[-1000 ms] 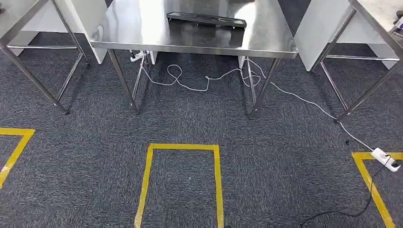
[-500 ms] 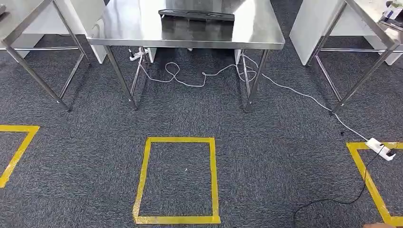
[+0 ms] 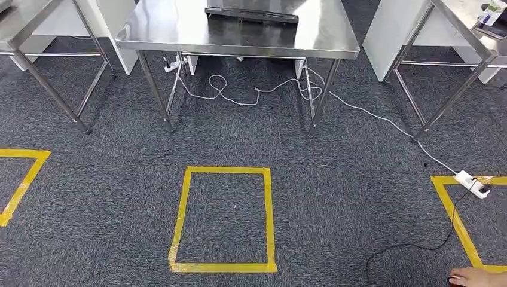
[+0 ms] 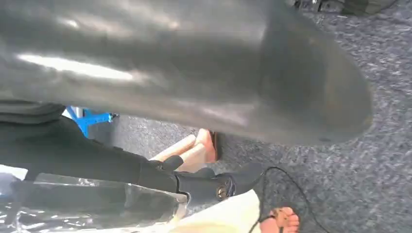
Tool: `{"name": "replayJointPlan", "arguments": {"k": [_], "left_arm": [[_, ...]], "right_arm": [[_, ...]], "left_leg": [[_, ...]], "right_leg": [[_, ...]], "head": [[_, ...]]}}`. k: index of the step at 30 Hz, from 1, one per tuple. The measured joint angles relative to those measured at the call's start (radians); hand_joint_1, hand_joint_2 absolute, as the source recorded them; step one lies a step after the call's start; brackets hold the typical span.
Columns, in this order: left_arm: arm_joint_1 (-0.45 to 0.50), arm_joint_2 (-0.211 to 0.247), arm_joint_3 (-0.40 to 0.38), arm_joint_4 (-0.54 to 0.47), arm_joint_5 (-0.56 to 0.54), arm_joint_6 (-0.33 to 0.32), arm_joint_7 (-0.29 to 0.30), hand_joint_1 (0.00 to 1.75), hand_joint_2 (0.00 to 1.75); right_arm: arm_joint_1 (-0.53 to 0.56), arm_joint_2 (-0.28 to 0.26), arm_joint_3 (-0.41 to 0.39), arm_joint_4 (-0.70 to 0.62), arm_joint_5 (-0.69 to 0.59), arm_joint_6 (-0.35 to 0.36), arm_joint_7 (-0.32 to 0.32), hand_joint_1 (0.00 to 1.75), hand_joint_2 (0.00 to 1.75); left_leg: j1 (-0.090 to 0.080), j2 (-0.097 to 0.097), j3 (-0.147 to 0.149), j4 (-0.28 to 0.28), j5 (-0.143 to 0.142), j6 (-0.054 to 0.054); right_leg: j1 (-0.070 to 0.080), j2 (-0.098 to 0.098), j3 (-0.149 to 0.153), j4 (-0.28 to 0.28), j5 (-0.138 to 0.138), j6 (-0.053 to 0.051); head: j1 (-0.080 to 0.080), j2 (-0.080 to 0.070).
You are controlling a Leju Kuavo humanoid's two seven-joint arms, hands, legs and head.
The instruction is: Take the parts from the cabinet and place them on the table.
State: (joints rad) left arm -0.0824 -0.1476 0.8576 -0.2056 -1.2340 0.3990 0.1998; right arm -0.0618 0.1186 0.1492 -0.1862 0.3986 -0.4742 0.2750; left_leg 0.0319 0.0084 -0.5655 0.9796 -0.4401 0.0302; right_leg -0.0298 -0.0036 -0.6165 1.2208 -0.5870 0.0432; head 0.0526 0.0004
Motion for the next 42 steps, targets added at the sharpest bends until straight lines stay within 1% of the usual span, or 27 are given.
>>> {"name": "replayJointPlan", "arguments": {"k": [2, 3, 4, 5, 6, 7, 8, 9, 10, 12, 14, 17, 20, 22, 24, 27, 28, 29, 31, 34, 36, 37, 38, 39, 40, 41, 42], "left_arm": [[0.0, -0.023, -0.004, 0.001, -0.002, 0.018, 0.011, 0.0, 0.0], [0.0, -0.025, -0.005, 0.001, -0.002, 0.02, 0.013, 0.0, 0.0], [0.0, -0.032, -0.008, 0.001, -0.002, 0.02, 0.013, 0.0, 0.0], [0.0, -0.033, -0.01, 0.001, -0.002, 0.02, 0.013, 0.0, 0.0], [0.0, -0.037, -0.011, 0.002, -0.002, 0.02, 0.013, 0.0, 0.0], [0.0, -0.037, -0.012, 0.001, -0.002, 0.02, 0.013, 0.0, 0.0], [0.0, -0.038, -0.013, 0.001, -0.002, 0.019, 0.013, 0.0, 0.0], [0.0, -0.039, -0.014, 0.001, -0.002, 0.019, 0.013, 0.0, 0.0], [0.0, -0.039, -0.015, 0.001, -0.003, 0.018, 0.014, 0.0, 0.0], [0.0, -0.039, -0.016, 0.001, -0.004, 0.017, 0.014, 0.0, 0.0], [0.0, -0.04, -0.018, 0.001, -0.004, 0.016, 0.014, 0.0, 0.0], [0.0, -0.041, -0.019, 0.001, -0.004, 0.014, 0.014, 0.0, 0.0], [0.0, -0.041, -0.019, 0.001, -0.004, 0.014, 0.014, 0.0, 0.0], [0.0, -0.042, -0.019, 0.001, -0.004, 0.014, 0.015, 0.0, 0.0], [0.0, -0.042, -0.019, 0.001, -0.004, 0.014, 0.015, 0.0, 0.0], [0.0, -0.042, -0.019, 0.001, -0.004, 0.015, 0.016, 0.0, 0.0], [0.0, -0.042, -0.019, 0.001, -0.004, 0.015, 0.016, 0.0, 0.0], [0.0, -0.042, -0.019, 0.001, -0.003, 0.016, 0.016, 0.0, 0.0], [0.0, -0.042, -0.019, 0.001, -0.003, 0.016, 0.016, 0.0, 0.0], [0.0, -0.041, -0.019, 0.001, -0.003, 0.016, 0.016, 0.0, 0.0], [0.0, -0.041, -0.019, 0.001, -0.003, 0.017, 0.017, 0.0, 0.0], [0.0, -0.042, -0.019, 0.001, -0.003, 0.017, 0.018, 0.0, 0.0], [0.0, -0.044, -0.019, 0.001, -0.002, 0.017, 0.018, 0.0, 0.0], [-0.001, -0.046, -0.019, 0.001, -0.002, 0.017, 0.018, 0.0, 0.0], [-0.001, -0.045, -0.019, 0.001, -0.002, 0.017, 0.018, 0.0, 0.0], [0.0, -0.046, -0.019, 0.001, -0.002, 0.017, 0.018, 0.0, 0.0], [0.0, -0.046, -0.019, 0.001, -0.002, 0.017, 0.019, 0.0, 0.0]], "right_arm": [[-0.002, -0.001, 0.0, 0.0, 0.0, -0.003, 0.0, 0.0, 0.0], [-0.006, 0.0, 0.0, 0.0, 0.0, -0.004, -0.001, 0.0, 0.0], [-0.006, 0.0, 0.0, 0.0, 0.001, -0.006, -0.001, 0.0, 0.0], [-0.005, 0.002, 0.0, 0.0, 0.001, -0.006, -0.001, 0.0, 0.0], [-0.004, 0.002, 0.0, 0.0, 0.002, -0.006, -0.001, 0.0, 0.0], [-0.004, 0.003, 0.0, 0.0, 0.004, -0.006, -0.001, 0.0, 0.0], [-0.005, 0.004, 0.0, 0.0, 0.007, -0.006, 0.0, 0.0, 0.0], [-0.006, 0.004, 0.0, 0.0, 0.01, -0.006, 0.001, 0.0, 0.0], [-0.006, 0.003, 0.0, 0.0, 0.014, -0.005, 0.003, 0.0, 0.0], [-0.006, 0.003, 0.0, 0.0, 0.015, -0.004, 0.005, 0.0, 0.0], [-0.006, 0.003, 0.0, 0.0, 0.016, 0.0, 0.01, 0.0, 0.0], [-0.006, 0.003, 0.0, 0.0, 0.019, 0.002, 0.014, 0.0, 0.0], [-0.006, 0.003, 0.0, 0.0, 0.025, 0.003, 0.017, 0.0, 0.0], [-0.007, 0.002, 0.0, 0.0, 0.028, 0.003, 0.018, 0.0, 0.0], [-0.007, 0.002, 0.0, 0.0, 0.031, 0.004, 0.018, 0.0, 0.0], [-0.007, 0.002, 0.0, 0.0, 0.033, 0.013, 0.019, 0.0, 0.0], [-0.007, 0.002, 0.0, 0.0, 0.035, 0.016, 0.021, 0.0, 0.0], [-0.007, 0.002, 0.0, 0.0, 0.042, 0.02, 0.025, 0.0, 0.0], [-0.008, 0.002, 0.001, 0.0, 0.051, 0.024, 0.031, 0.0, 0.0], [-0.009, 0.003, 0.002, 0.0, 0.051, 0.025, 0.033, 0.0, 0.0], [-0.013, 0.004, 0.002, 0.0, 0.051, 0.027, 0.034, 0.0, 0.0], [-0.014, 0.004, 0.002, 0.0, 0.051, 0.027, 0.034, 0.0, 0.0], [-0.014, 0.002, 0.002, 0.0, 0.05, 0.027, 0.034, 0.0, 0.0], [-0.014, 0.002, 0.002, 0.0, 0.05, 0.031, 0.034, 0.0, 0.0], [-0.014, 0.001, 0.002, 0.0, 0.05, 0.035, 0.034, 0.0, 0.0], [-0.013, 0.0, 0.002, 0.0, 0.05, 0.037, 0.034, 0.0, 0.0], [-0.013, 0.0, 0.002, 0.0, 0.05, 0.037, 0.034, 0.0, 0.0]], "left_leg": [[0.005, 0.0, -0.006, 0.009, 0.004, -0.01], [-0.002, 0.001, -0.012, 0.016, 0.003, -0.021], [-0.003, 0.0, -0.014, 0.019, 0.004, -0.027], [-0.003, 0.0, -0.017, 0.02, -0.002, -0.029], [0.001, -0.001, -0.016, 0.019, -0.004, -0.007], [0.002, -0.001, -0.016, 0.017, 0.006, 0.008], [0.004, -0.002, -0.017, 0.016, 0.009, 0.015], [0.005, -0.002, -0.016, 0.013, 0.013, 0.015], [0.006, -0.002, -0.016, 0.009, 0.018, 0.012], [0.008, -0.004, -0.014, 0.003, 0.026, -0.001], [0.009, -0.005, -0.015, -0.001, 0.031, -0.01], [0.009, -0.006, -0.016, -0.004, 0.033, -0.022], [0.009, -0.006, -0.016, -0.004, 0.031, -0.039], [0.009, -0.006, -0.017, -0.004, 0.031, -0.046], [0.007, -0.006, -0.019, -0.003, 0.031, -0.046], [0.006, -0.006, -0.023, -0.001, 0.031, -0.046], [0.004, -0.006, -0.026, 0.006, 0.029, -0.043], [0.004, -0.007, -0.028, 0.009, 0.027, -0.04], [0.003, -0.007, -0.031, 0.013, 0.026, -0.037], [0.002, -0.007, -0.036, 0.023, 0.021, -0.029], [-0.002, -0.008, -0.039, 0.022, 0.021, -0.021], [-0.001, -0.009, -0.031, 0.001, 0.033, -0.011], [0.007, -0.007, -0.024, -0.013, 0.044, -0.008], [0.007, -0.008, -0.026, -0.02, 0.048, -0.001], [0.007, -0.01, -0.03, -0.02, 0.05, 0.0], [0.007, -0.012, -0.034, -0.02, 0.052, 0.0], [0.007, -0.016, -0.04, -0.019, 0.056, -0.002]], "right_leg": [[-0.013, -0.001, 0.109, -0.187, 0.06, 0.026], [-0.014, 0.001, 0.132, -0.245, 0.056, 0.026], [-0.002, 0.009, 0.127, -0.245, 0.066, 0.01], [-0.015, 0.009, 0.129, -0.246, 0.068, 0.006], [-0.01, 0.008, 0.128, -0.245, 0.069, 0.006], [-0.005, 0.008, 0.128, -0.245, 0.071, 0.001], [-0.002, 0.008, 0.127, -0.245, 0.073, -0.002], [0.001, 0.008, 0.126, -0.244, 0.075, -0.006], [0.002, 0.008, 0.125, -0.244, 0.077, -0.009], [0.006, 0.007, 0.121, -0.244, 0.079, -0.014], [0.008, 0.006, 0.118, -0.243, 0.081, -0.017], [0.011, 0.006, 0.115, -0.242, 0.081, -0.017], [0.011, 0.006, 0.114, -0.242, 0.081, -0.017], [0.011, 0.006, 0.113, -0.242, 0.081, -0.017], [0.01, 0.005, 0.112, -0.242, 0.081, -0.017], [0.01, 0.005, 0.11, -0.242, 0.081, -0.017], [0.004, 0.005, 0.11, -0.244, 0.083, -0.014], [0.001, 0.005, 0.11, -0.242, 0.083, -0.013], [0.0, 0.005, 0.11, -0.242, 0.083, -0.013], [-0.001, 0.004, 0.11, -0.243, 0.085, -0.009], [0.0, 0.003, 0.117, -0.252, 0.09, -0.001], [0.009, 0.002, 0.119, -0.256, 0.091, 0.006], [0.004, 0.001, 0.113, -0.237, 0.076, 0.005], [0.005, 0.002, 0.091, -0.191, 0.042, -0.002], [0.003, 0.002, 0.055, -0.115, 0.0, -0.009], [0.001, 0.002, 0.018, -0.036, -0.035, -0.012], [0.0, 0.002, -0.013, 0.034, -0.059, -0.008]], "head": [[0.0, 0.0], [0.002, 0.0], [0.0, 0.0], [-0.001, 0.0], [-0.001, 0.0], [-0.001, 0.0], [-0.001, 0.0], [-0.001, 0.0], [-0.001, 0.0], [-0.001, 0.0], [-0.001, 0.0], [-0.001, 0.0], [-0.001, 0.0], [-0.001, 0.0], [-0.001, 0.0], [-0.001, 0.0], [-0.001, 0.0], [-0.002, 0.0], [-0.001, 0.0], [-0.001, 0.0], [-0.001, 0.0], [-0.001, 0.0], [0.001, 0.0], [0.002, 0.0], [0.003, 0.0], [0.003, 0.0], [0.003, 0.0]]}}
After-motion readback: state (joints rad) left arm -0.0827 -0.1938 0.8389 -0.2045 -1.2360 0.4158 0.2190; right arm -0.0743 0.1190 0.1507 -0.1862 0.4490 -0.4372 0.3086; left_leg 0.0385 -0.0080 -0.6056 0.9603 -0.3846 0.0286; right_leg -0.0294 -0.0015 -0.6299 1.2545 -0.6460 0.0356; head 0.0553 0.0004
